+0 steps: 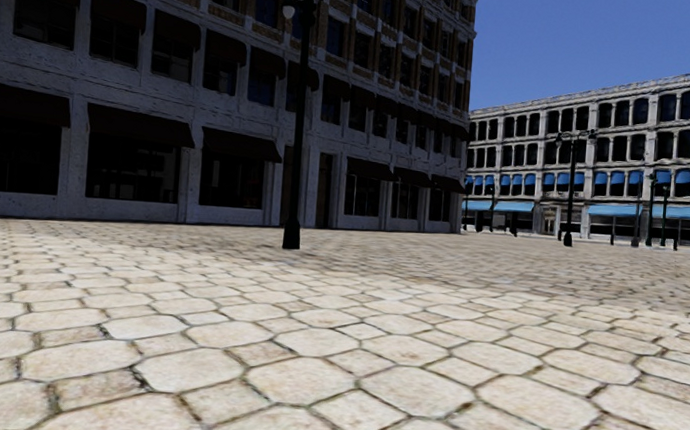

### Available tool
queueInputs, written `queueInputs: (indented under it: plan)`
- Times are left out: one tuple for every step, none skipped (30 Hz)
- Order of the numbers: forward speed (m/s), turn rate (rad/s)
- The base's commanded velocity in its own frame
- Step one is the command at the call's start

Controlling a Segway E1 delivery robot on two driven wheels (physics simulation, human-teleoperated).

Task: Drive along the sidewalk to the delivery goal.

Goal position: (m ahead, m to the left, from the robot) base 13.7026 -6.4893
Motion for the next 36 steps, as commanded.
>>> queueInputs:
  plan:
    - [1.83,-1.15]
    - [1.83,-1.15]
    - [1.83,-1.15]
    - [1.83,-1.15]
    - [1.83,-1.15]
    - [1.83,-1.15]
    - [1.83,-1.15]
    - [1.83,-1.15]
    - [1.83,-1.15]
    - [1.83,-1.15]
    - [1.83,-1.15]
    - [1.83,-1.14]
    - [1.83,-0.71]
    - [1.83,-0.71]
    - [1.83,-0.47]
    - [1.83,-0.29]
    - [1.83,-0.06]
    - [1.83,0.00]
    - [1.83,0.00]
    - [1.83,0.00]
    - [1.83,0.00]
    - [1.83,0.00]
    - [1.83,0.00]
    - [1.83,0.00]
    - [1.83,0.00]
    - [1.83,0.00]
    - [1.83,0.00]
    - [1.83,0.00]
    - [1.83,0.00]
    - [1.83,0.00]
    - [1.83,0.00]
    - [1.83,0.00]
    - [1.83,0.00]
    - [1.83,0.00]
    - [1.83,0.00]
    - [1.83,0.00]
